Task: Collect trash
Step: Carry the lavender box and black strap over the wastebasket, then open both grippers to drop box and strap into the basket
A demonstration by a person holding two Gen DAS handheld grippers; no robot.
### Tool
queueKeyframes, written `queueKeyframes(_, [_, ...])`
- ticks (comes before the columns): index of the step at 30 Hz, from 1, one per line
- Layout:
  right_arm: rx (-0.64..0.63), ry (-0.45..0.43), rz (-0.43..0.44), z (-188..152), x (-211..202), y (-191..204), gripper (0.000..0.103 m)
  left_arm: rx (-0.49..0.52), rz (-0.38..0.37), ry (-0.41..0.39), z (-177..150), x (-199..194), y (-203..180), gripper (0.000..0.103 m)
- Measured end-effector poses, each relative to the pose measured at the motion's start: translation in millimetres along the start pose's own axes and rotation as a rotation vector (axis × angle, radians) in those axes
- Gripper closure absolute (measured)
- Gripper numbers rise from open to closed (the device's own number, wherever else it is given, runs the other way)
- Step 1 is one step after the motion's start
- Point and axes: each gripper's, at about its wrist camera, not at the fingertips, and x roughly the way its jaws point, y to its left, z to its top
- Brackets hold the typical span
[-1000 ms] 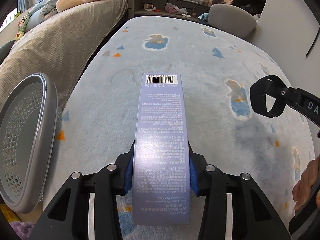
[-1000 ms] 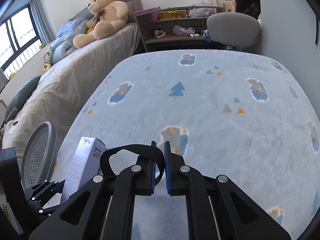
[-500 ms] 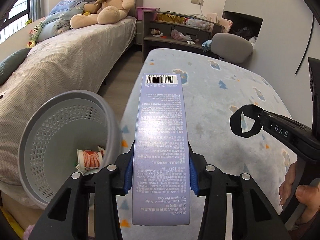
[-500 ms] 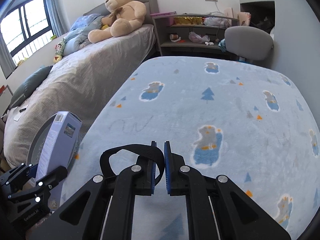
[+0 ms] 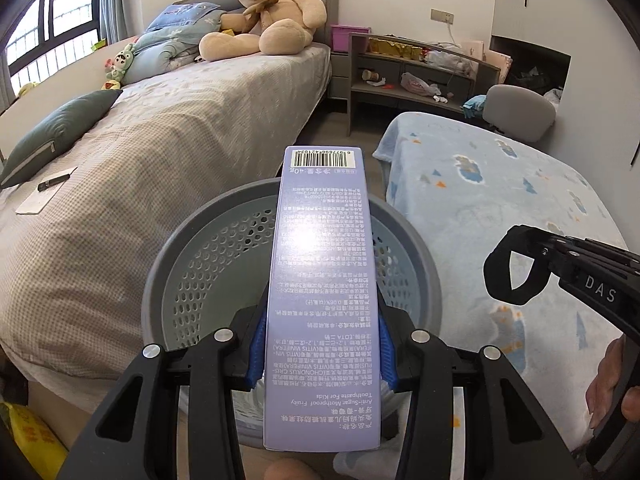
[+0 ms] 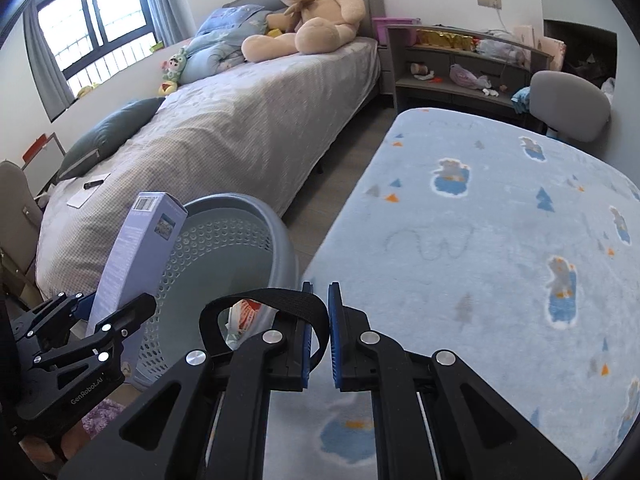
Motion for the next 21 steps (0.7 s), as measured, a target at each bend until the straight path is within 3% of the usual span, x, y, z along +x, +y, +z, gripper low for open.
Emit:
queueKeyframes(11, [-0.057,0.055,0.016,9,39,48,0.094,-0.04,0.037,0.037,-6,20,37,0.06])
queueKeyframes(21, [-0.087,0.102,0.025,11,61,62,0.09,-0.087,0.052,0.058,-10,25,52,0.06])
